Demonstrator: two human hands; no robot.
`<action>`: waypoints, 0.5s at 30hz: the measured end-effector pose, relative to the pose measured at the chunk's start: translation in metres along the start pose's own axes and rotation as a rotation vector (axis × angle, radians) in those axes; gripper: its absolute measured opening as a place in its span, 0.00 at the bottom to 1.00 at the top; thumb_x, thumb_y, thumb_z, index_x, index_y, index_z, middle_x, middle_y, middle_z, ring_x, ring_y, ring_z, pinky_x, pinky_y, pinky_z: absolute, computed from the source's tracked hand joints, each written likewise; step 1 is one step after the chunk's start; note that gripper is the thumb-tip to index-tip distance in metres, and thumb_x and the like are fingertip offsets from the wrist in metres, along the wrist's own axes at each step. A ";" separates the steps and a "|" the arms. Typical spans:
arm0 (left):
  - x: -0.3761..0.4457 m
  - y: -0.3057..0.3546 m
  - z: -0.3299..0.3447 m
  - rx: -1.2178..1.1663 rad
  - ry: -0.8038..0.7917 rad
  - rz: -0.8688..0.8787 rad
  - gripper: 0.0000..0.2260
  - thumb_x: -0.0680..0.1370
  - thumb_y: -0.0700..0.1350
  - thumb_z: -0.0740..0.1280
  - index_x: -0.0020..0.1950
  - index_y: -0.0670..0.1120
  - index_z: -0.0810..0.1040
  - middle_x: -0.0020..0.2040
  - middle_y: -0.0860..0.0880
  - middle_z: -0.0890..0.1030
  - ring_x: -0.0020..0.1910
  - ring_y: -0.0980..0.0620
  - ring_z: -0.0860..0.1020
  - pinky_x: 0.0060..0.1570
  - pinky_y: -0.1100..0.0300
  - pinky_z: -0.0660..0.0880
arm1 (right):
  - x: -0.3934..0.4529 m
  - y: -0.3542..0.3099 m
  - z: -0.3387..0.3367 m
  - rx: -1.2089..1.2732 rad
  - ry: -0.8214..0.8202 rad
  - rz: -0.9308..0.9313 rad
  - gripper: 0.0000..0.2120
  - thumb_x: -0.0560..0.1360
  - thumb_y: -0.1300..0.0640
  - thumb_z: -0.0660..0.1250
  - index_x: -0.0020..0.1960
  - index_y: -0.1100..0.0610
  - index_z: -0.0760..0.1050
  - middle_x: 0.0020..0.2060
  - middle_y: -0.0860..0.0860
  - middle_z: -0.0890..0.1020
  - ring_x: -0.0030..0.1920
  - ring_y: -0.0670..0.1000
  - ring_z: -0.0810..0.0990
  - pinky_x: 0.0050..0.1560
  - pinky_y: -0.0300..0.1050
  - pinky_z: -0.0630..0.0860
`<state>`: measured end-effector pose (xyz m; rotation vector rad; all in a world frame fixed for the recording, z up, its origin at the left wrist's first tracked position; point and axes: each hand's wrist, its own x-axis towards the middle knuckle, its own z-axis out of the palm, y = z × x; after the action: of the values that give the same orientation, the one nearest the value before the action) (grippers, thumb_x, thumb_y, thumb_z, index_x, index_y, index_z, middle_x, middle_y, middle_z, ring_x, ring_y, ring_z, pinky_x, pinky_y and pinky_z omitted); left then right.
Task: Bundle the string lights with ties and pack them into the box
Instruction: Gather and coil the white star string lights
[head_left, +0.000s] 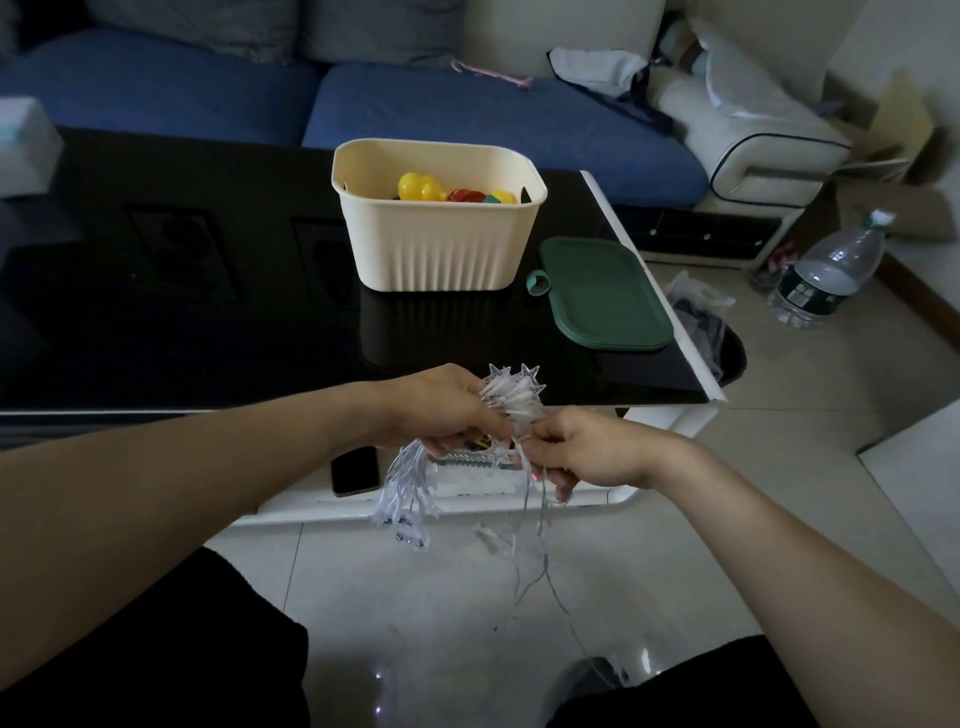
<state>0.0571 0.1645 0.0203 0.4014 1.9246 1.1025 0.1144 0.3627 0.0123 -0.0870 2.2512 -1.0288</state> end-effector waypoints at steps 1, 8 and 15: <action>-0.001 0.000 0.000 0.011 -0.002 0.011 0.11 0.77 0.43 0.71 0.39 0.45 0.72 0.28 0.50 0.64 0.26 0.54 0.58 0.27 0.60 0.56 | 0.000 0.000 0.001 0.037 -0.015 0.012 0.15 0.85 0.56 0.59 0.42 0.58 0.77 0.30 0.52 0.76 0.32 0.51 0.76 0.52 0.56 0.82; -0.004 0.002 0.002 -0.014 0.028 0.111 0.09 0.76 0.45 0.73 0.45 0.42 0.76 0.31 0.46 0.65 0.26 0.53 0.59 0.28 0.58 0.55 | -0.001 0.001 -0.004 -0.005 0.015 0.066 0.10 0.83 0.60 0.63 0.48 0.62 0.80 0.32 0.48 0.83 0.24 0.44 0.72 0.39 0.46 0.79; 0.000 -0.001 0.003 -0.013 0.065 0.076 0.09 0.77 0.46 0.72 0.49 0.42 0.77 0.38 0.41 0.68 0.28 0.51 0.61 0.29 0.58 0.57 | 0.008 0.014 -0.004 -0.108 0.042 0.188 0.07 0.80 0.58 0.68 0.57 0.53 0.80 0.48 0.50 0.86 0.30 0.46 0.82 0.40 0.43 0.80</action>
<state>0.0593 0.1653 0.0188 0.4400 1.9715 1.1898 0.1086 0.3726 0.0004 0.0997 2.3018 -0.8172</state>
